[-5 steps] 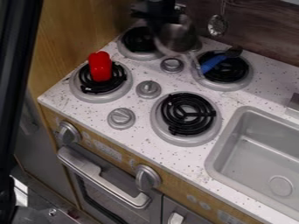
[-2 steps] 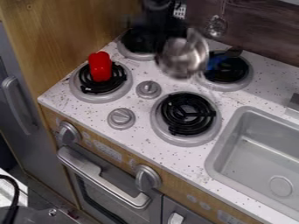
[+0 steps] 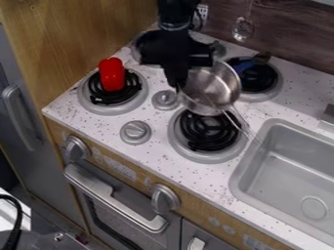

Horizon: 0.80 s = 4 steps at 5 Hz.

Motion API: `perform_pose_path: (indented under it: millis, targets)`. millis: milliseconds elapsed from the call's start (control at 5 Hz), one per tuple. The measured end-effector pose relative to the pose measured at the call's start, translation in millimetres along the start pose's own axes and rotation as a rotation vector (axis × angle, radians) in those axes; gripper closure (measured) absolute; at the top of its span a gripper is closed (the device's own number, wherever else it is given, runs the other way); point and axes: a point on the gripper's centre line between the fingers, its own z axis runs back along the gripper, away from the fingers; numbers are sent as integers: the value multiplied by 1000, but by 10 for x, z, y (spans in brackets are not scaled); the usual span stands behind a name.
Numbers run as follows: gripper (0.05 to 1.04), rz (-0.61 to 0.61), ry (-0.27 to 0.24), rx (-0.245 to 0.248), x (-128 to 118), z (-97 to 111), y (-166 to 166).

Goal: Move the silver pot to the bottom left burner

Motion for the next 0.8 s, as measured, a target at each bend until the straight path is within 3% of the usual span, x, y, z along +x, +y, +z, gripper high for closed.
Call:
perform_pose_path:
  millis: [400, 800]
  targets:
    - [1018, -57, 77, 12, -65, -340, -76]
    - [1018, -77, 59, 29, -18, -572, -33]
